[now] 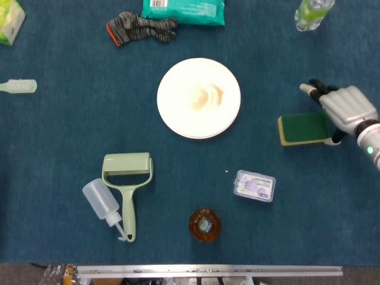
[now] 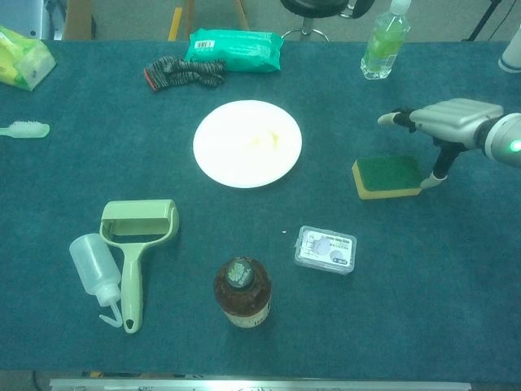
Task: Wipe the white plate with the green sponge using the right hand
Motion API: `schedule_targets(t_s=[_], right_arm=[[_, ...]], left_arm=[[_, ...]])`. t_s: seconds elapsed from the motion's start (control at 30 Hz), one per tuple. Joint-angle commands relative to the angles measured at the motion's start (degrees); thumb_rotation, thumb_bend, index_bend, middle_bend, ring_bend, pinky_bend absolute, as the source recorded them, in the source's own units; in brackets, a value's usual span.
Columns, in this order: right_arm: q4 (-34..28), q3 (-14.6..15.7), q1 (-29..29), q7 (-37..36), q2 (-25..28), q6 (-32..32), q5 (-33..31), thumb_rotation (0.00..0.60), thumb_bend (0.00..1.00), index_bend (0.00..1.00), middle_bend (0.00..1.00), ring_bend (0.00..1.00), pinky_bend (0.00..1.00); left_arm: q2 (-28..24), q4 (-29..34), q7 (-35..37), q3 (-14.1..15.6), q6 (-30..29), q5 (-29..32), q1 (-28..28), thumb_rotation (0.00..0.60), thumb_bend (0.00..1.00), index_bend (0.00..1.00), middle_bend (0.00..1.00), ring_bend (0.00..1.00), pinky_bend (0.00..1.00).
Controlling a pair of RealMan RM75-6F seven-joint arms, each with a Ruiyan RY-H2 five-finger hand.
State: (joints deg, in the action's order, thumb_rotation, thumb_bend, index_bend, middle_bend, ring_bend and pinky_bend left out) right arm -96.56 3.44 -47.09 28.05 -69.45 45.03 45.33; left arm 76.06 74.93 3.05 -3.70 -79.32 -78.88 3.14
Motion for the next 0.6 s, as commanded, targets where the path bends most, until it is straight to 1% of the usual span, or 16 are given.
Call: schedule_targets(t_s=[0.03,0.1,0.17,0.23,0.27,0.33,0.5,0.6], right_arm=[[-3.8,-1.2,2.2,-1.7,2.7,5.6,2.7,0.600,0.00,0.00,0.00,0.18,0.41],[-5.7,-1.7,4.1,-2.2,4.3,10.0,5.0,0.600,0.00,0.00,0.00,0.18,0.41],[-7.5,-1.5,5.8,-1.6,5.9,14.0,6.7,0.600,0.00,0.00,0.03,0.18,0.42],[-9.4,-1.3,8.1,-0.7,7.6,19.2,8.7,0.600,0.00,0.01,0.12,0.18,0.42],[-10.2,-1.1,9.3,-0.4,8.3,21.4,9.4,0.600,0.00,0.02,0.15,0.18,0.41],[-12.3,-0.7,12.2,0.0,10.0,26.1,10.5,0.600,0.00,0.08,0.22,0.18,0.40],[-16.4,0.9,19.7,0.3,13.4,36.5,12.8,0.600,0.00,0.08,0.24,0.18,0.40],[-18.0,2.0,24.3,0.3,14.5,42.4,14.7,0.600,0.00,0.09,0.26,0.19,0.40]], left_arm=[[-0.9,1.1,-1.0,-0.3,-0.3,-0.4,0.5,0.600,0.36,0.42,0.34,0.30,0.46],[-1.7,2.2,-1.9,-0.6,-0.6,-0.7,0.8,0.600,0.36,0.42,0.34,0.30,0.46],[-2.5,3.3,-2.8,-0.8,-0.9,-0.9,1.1,0.600,0.36,0.42,0.34,0.30,0.46],[-3.4,4.6,-3.9,-1.0,-1.1,-1.2,1.5,0.600,0.36,0.42,0.34,0.30,0.46],[-3.8,5.2,-4.4,-1.1,-1.1,-1.3,1.6,0.600,0.36,0.42,0.34,0.30,0.46],[-4.6,6.4,-5.5,-1.4,-1.1,-1.3,2.0,0.600,0.36,0.42,0.34,0.30,0.46],[-5.8,9.0,-8.0,-2.0,-1.3,-1.4,2.9,0.600,0.36,0.42,0.34,0.30,0.46],[-6.3,10.1,-9.1,-2.3,-1.6,-1.3,3.3,0.600,0.36,0.42,0.34,0.30,0.46]])
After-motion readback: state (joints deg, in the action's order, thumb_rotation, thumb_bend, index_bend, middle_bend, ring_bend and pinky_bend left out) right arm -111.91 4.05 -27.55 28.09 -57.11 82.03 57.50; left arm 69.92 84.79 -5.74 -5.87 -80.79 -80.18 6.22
